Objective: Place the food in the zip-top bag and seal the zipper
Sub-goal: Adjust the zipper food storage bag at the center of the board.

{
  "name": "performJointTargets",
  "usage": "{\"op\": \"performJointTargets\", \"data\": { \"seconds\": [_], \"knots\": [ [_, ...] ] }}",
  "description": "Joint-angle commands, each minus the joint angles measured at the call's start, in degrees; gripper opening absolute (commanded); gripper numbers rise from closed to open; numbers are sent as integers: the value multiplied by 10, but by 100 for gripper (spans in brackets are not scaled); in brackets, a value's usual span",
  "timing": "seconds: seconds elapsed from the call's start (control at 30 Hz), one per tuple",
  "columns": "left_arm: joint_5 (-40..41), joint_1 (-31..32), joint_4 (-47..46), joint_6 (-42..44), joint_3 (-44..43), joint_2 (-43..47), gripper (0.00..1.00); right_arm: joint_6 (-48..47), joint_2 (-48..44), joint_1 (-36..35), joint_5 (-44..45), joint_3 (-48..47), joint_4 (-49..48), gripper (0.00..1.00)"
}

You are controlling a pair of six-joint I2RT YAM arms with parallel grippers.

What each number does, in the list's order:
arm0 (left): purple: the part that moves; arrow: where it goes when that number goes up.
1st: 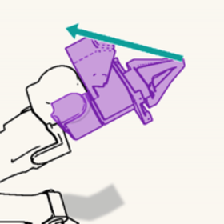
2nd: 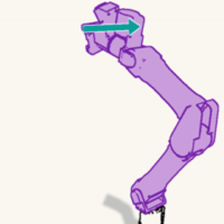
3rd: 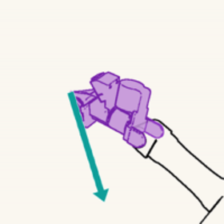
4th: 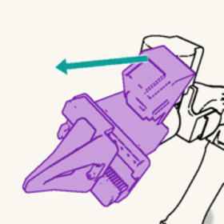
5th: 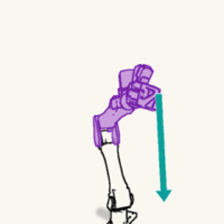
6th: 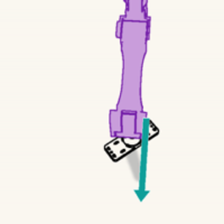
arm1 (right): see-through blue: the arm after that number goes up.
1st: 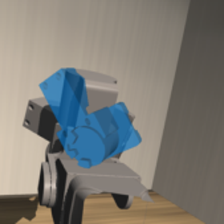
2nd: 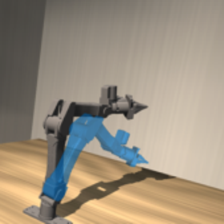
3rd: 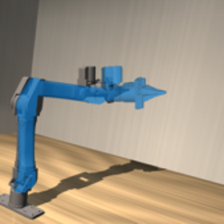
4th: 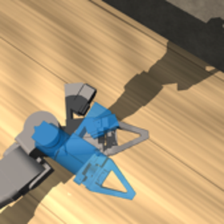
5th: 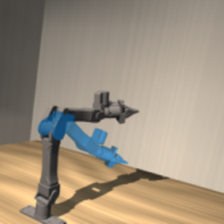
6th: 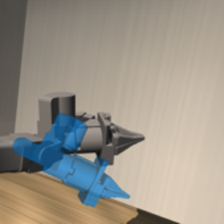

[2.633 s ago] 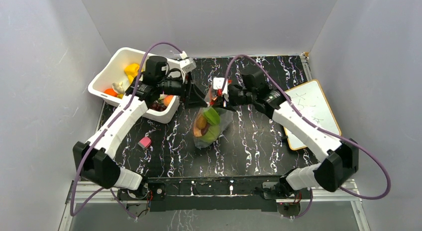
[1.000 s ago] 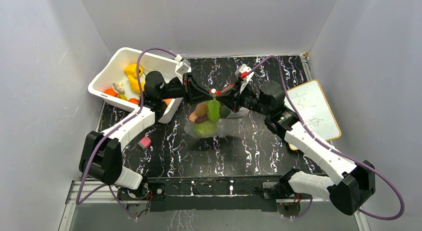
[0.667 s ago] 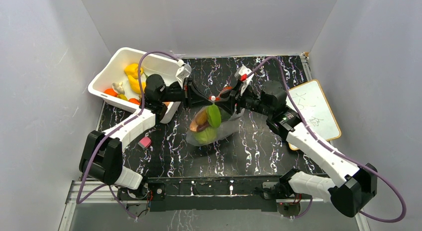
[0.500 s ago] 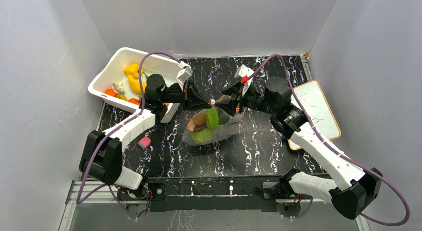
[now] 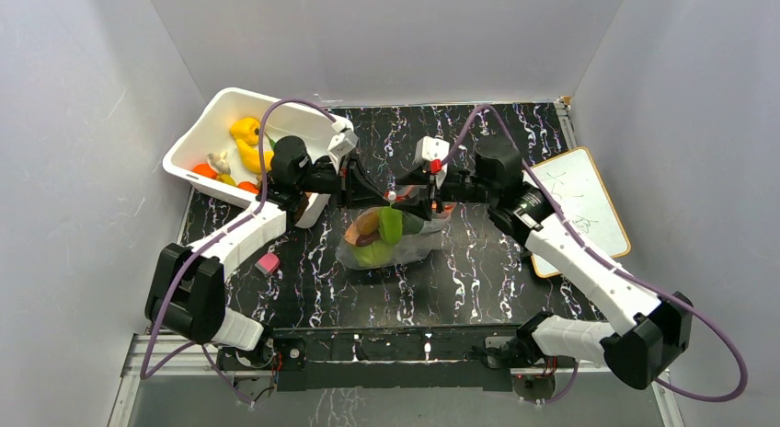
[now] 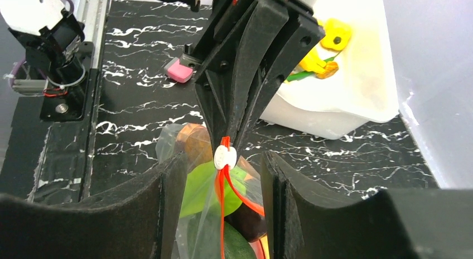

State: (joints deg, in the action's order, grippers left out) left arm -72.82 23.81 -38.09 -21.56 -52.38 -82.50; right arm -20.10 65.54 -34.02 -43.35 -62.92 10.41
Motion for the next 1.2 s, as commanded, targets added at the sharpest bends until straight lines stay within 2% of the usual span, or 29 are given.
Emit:
{"op": "performJointTargets", "data": {
  "seconds": [0.0, 0.23, 0.33, 0.47, 0.53, 0.73, 0.8, 0.97, 1.07, 1.17],
  "knots": [
    [-21, 3, -9, 28, -8, 36, 0, -7, 21, 1, -39, -25, -43, 46],
    [-16, 3, -5, 39, 1, 38, 0, 24, 35, 1, -43, -21, -55, 40],
    [-9, 3, 14, 58, 0, 39, 0, 37, 36, 2, -45, -17, -61, 28],
    [-27, 3, 6, 57, 2, 56, 0, 53, 41, 1, -40, -18, -53, 5],
    [-18, 3, -15, 52, 11, 67, 0, 43, 43, 2, -31, -26, -23, 2],
    [9, 3, -77, 30, 40, 85, 0, 32, 46, 9, -9, -30, 22, 3],
    [4, 3, -84, 21, 39, 79, 0, 40, 50, 10, -12, -33, 25, 6],
    [5, 3, -97, 12, 40, 79, 0, 40, 61, 10, -29, -41, 43, 6],
    [2, 3, -91, 17, 40, 79, 0, 32, 60, 11, -22, -43, 57, 16],
    [-1, 3, -91, 19, 42, 79, 0, 27, 59, 12, -24, -40, 56, 19]
  ]
}}
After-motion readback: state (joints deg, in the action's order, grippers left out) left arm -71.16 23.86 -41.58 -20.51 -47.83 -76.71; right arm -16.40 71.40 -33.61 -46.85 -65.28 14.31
